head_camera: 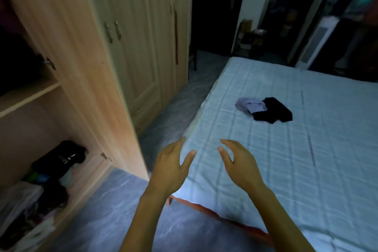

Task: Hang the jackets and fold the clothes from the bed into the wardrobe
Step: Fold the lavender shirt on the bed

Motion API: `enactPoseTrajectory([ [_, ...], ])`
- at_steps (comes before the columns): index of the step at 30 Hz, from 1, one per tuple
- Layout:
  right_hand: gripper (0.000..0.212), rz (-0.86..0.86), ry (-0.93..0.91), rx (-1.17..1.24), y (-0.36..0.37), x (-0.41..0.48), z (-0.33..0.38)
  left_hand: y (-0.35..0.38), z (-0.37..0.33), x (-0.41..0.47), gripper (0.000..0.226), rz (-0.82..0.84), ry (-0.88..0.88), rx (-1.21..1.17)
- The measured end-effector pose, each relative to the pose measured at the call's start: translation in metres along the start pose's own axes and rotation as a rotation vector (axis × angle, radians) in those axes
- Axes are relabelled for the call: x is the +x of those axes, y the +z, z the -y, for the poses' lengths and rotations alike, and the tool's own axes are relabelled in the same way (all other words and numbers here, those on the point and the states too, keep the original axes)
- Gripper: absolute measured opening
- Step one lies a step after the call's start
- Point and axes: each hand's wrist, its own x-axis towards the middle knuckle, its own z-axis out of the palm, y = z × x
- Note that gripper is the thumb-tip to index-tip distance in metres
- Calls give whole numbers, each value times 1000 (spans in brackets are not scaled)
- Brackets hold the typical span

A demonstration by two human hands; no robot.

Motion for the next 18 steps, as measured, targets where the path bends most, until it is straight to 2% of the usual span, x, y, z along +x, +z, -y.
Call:
enactPoseTrajectory([
  [4,38,-40,52,-9,-73,-20,-74,71,-74,8,62,34,18,-68],
  [9,37,-112,143,3,-147,-44,-165,147,-149,19,55,130,74,-44],
  [13,38,-132,210,43,-177,-47,-211,185,-189,35,54,220,94,-37],
  [18,37,-149,251,70,-186,-25,-245,221,-204,69,54,289,114,18],
])
